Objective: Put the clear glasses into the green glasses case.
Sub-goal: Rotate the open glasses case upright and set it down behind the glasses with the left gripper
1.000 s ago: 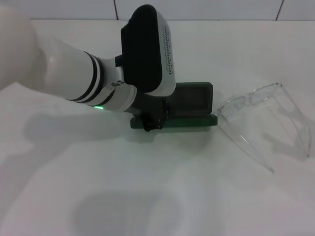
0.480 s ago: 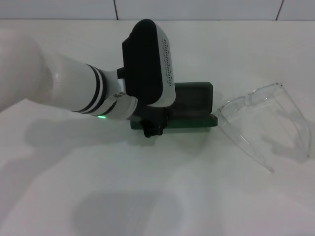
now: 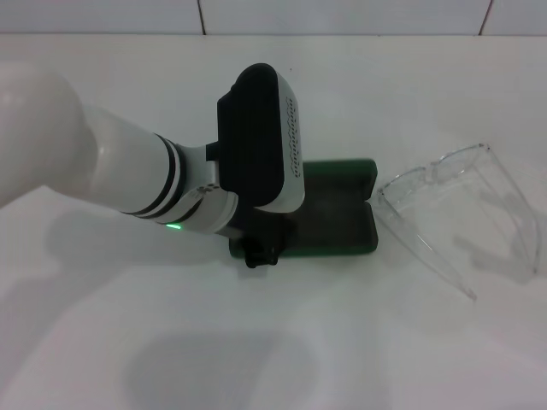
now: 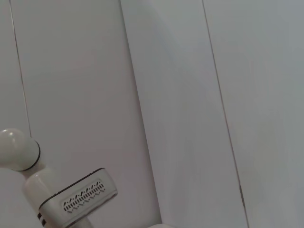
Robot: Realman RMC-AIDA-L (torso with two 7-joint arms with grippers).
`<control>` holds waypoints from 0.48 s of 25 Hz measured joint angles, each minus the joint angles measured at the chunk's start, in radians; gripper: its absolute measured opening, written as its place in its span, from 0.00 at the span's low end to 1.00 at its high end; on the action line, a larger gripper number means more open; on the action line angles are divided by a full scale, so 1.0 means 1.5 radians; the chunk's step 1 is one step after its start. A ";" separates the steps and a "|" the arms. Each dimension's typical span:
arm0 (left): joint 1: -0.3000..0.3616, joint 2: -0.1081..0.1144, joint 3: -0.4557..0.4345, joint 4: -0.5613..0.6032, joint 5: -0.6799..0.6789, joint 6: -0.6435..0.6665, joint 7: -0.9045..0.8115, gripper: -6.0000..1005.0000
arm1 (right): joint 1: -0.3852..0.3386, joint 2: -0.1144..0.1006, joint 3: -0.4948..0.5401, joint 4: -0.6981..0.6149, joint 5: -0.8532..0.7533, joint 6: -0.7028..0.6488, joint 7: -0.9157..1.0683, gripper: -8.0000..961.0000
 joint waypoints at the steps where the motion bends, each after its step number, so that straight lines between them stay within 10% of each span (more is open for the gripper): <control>1: 0.000 0.000 0.000 0.000 -0.001 0.004 -0.001 0.05 | 0.000 0.000 0.000 0.000 0.000 0.000 0.000 0.91; 12: 0.022 0.000 -0.013 0.068 -0.018 0.050 -0.003 0.04 | 0.001 0.000 0.000 0.000 -0.001 0.000 0.000 0.91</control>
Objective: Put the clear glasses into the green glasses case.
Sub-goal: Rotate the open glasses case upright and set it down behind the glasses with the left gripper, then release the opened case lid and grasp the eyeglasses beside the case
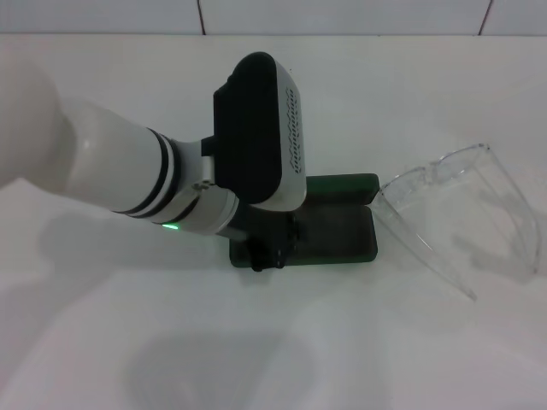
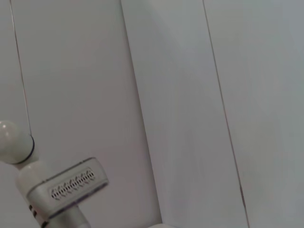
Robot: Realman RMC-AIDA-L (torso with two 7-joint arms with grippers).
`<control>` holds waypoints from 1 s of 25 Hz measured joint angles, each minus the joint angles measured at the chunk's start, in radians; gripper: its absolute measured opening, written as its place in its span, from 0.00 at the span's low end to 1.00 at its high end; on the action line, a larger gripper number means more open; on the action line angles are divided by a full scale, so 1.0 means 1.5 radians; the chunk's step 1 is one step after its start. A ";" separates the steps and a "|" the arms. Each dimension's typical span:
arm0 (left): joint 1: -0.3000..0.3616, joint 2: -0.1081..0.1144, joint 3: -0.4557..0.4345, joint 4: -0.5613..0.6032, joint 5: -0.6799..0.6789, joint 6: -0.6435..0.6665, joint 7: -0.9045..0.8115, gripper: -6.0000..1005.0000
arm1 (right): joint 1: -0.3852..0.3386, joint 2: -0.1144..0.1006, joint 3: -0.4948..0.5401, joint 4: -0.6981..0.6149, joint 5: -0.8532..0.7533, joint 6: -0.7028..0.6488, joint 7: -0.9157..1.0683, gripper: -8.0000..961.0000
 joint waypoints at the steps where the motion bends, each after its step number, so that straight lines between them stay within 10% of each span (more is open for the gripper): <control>1: 0.001 0.000 -0.007 0.011 -0.008 0.019 -0.001 0.04 | 0.000 0.000 0.000 0.000 0.000 0.000 0.000 0.91; 13: 0.113 0.004 -0.290 0.172 -0.338 0.247 0.078 0.03 | 0.019 0.002 -0.011 -0.145 -0.088 -0.001 0.128 0.91; 25: 0.185 0.006 -0.587 -0.049 -0.600 0.419 0.250 0.03 | 0.120 -0.018 -0.030 -0.466 -0.311 0.048 0.353 0.84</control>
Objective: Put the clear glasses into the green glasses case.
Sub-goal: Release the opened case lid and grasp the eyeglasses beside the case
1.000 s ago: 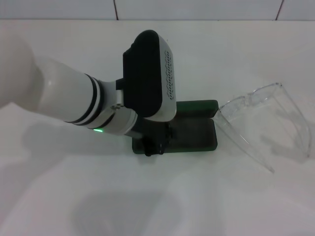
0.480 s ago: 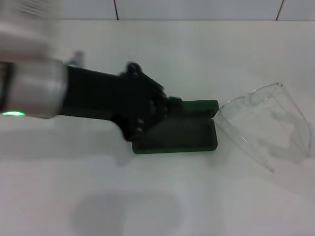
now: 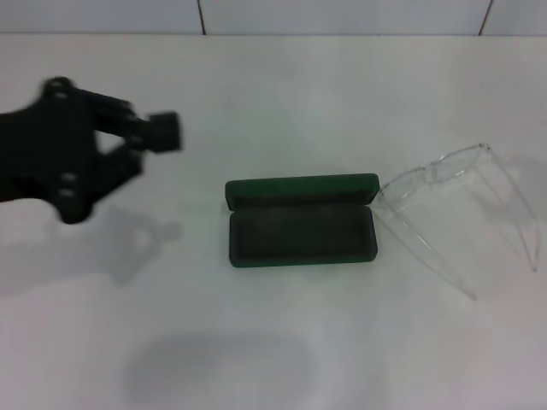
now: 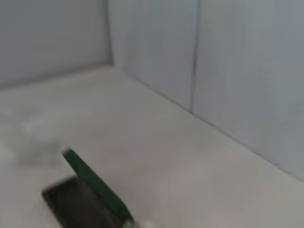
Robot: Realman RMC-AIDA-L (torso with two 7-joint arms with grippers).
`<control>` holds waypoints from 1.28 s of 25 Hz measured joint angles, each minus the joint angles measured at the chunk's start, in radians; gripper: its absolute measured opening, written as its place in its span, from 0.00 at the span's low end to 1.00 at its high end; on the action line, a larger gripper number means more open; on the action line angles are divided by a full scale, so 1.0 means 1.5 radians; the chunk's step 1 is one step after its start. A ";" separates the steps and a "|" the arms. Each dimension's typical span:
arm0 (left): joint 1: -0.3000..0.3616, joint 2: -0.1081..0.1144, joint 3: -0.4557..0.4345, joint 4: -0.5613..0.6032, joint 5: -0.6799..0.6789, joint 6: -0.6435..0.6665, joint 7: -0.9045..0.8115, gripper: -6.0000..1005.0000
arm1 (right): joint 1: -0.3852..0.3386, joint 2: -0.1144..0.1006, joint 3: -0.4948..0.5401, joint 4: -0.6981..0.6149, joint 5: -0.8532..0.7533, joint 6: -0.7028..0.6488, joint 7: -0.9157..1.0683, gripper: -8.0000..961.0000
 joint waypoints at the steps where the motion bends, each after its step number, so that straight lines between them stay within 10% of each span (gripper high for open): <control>1: -0.002 0.003 -0.020 -0.038 -0.026 0.023 0.020 0.03 | 0.020 -0.009 -0.005 -0.010 -0.028 -0.009 0.022 0.83; 6: -0.005 0.020 -0.053 -0.171 -0.072 0.070 0.079 0.03 | 0.141 -0.078 -0.058 0.024 -0.139 -0.068 0.135 0.79; 10: -0.006 0.014 -0.055 -0.226 -0.067 0.070 0.120 0.03 | 0.216 -0.100 -0.091 0.074 -0.187 -0.086 0.184 0.74; 19: -0.010 0.013 -0.057 -0.305 -0.068 0.067 0.167 0.03 | 0.287 -0.088 -0.265 0.124 -0.260 -0.063 0.050 0.67; 32: -0.036 -0.004 -0.055 -0.381 -0.059 0.037 0.213 0.03 | 0.394 -0.040 -0.330 0.295 -0.402 0.095 -0.179 0.60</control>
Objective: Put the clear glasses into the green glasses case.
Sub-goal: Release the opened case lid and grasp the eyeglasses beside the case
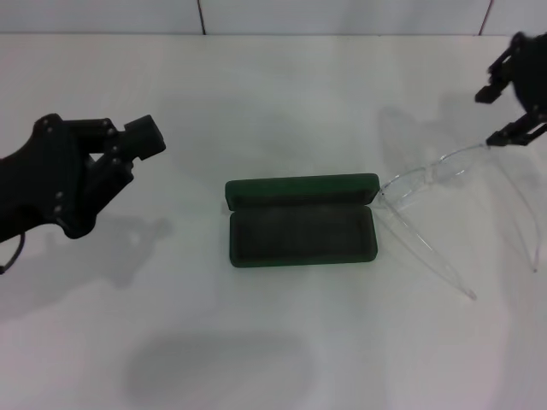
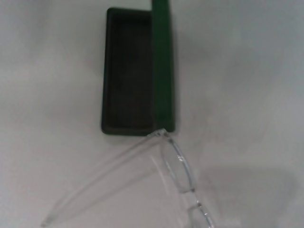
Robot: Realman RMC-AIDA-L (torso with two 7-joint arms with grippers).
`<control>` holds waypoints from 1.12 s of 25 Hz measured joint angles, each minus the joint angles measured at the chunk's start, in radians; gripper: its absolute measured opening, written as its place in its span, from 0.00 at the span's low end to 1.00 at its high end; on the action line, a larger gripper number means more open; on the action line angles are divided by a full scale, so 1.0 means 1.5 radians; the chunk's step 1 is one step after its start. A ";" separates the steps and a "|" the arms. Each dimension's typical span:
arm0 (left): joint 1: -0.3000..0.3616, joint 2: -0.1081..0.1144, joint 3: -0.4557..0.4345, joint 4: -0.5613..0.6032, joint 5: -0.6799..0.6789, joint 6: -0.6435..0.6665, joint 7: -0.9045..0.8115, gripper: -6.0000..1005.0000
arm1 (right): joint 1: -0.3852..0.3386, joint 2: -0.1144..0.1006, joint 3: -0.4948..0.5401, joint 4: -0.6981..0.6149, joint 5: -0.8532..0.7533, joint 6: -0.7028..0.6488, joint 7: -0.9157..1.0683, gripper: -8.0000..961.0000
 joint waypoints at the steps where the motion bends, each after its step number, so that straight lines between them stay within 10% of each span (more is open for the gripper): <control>1: -0.003 0.000 0.000 -0.012 0.000 0.000 0.008 0.03 | 0.000 0.006 -0.012 0.004 -0.006 0.016 -0.013 0.60; 10: -0.004 0.000 0.002 -0.049 0.000 -0.001 0.035 0.03 | 0.030 0.066 -0.101 0.114 -0.056 0.139 -0.093 0.53; 28: -0.007 -0.002 0.001 -0.081 0.001 -0.001 0.053 0.03 | 0.064 0.070 -0.127 0.224 -0.054 0.212 -0.104 0.49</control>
